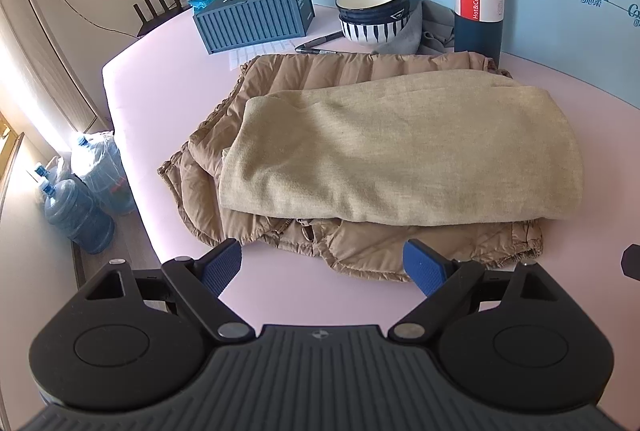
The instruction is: Fold clothes
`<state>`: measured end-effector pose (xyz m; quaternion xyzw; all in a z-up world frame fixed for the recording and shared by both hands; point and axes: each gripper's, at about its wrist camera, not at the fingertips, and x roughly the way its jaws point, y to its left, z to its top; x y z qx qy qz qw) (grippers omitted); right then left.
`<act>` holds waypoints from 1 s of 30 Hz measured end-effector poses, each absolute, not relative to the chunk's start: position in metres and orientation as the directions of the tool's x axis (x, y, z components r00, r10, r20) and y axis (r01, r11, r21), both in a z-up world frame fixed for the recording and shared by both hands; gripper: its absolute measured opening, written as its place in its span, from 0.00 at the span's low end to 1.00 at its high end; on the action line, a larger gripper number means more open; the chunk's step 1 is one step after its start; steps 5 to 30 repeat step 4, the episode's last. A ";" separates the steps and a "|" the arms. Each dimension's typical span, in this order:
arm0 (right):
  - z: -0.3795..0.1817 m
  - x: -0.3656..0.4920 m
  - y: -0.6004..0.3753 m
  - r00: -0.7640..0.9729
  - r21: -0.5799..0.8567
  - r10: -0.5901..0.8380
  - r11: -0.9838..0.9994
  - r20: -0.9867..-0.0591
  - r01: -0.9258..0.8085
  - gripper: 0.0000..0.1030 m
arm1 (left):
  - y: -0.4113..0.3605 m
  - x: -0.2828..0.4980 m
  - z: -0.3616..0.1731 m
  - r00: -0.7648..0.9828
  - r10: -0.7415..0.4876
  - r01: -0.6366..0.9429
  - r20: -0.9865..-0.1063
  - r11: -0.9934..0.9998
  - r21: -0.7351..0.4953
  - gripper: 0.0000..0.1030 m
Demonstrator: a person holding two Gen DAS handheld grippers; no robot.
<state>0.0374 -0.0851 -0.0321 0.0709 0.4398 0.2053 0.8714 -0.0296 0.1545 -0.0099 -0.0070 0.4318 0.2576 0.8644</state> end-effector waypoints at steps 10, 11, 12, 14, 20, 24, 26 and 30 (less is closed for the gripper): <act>-0.034 0.037 -0.086 0.527 0.307 0.420 0.906 -0.739 -0.291 1.00 | 0.147 -0.034 -0.011 0.495 0.448 -0.454 -0.744 0.864 0.218 0.85; -0.034 0.037 -0.086 0.527 0.307 0.420 0.906 -0.739 -0.291 1.00 | 0.147 -0.034 -0.011 0.495 0.448 -0.454 -0.744 0.864 0.218 0.85; -0.034 0.037 -0.086 0.527 0.307 0.420 0.906 -0.739 -0.291 1.00 | 0.147 -0.034 -0.011 0.495 0.448 -0.454 -0.744 0.864 0.218 0.85; -0.034 0.037 -0.086 0.527 0.307 0.420 0.906 -0.739 -0.291 1.00 | 0.147 -0.034 -0.011 0.495 0.448 -0.454 -0.744 0.864 0.218 0.85; -0.034 0.037 -0.086 0.527 0.307 0.420 0.906 -0.739 -0.291 1.00 | 0.147 -0.034 -0.011 0.495 0.448 -0.454 -0.744 0.864 0.218 0.85; -0.034 0.037 -0.086 0.527 0.307 0.420 0.906 -0.739 -0.291 1.00 | 0.147 -0.034 -0.011 0.495 0.448 -0.454 -0.744 0.864 0.218 0.85; -0.034 0.037 -0.086 0.527 0.307 0.420 0.906 -0.739 -0.291 1.00 | 0.147 -0.034 -0.011 0.495 0.448 -0.454 -0.744 0.864 0.218 0.85; -0.034 0.037 -0.086 0.527 0.307 0.420 0.906 -0.739 -0.291 1.00 | 0.147 -0.034 -0.011 0.495 0.448 -0.454 -0.744 0.864 0.218 0.85</act>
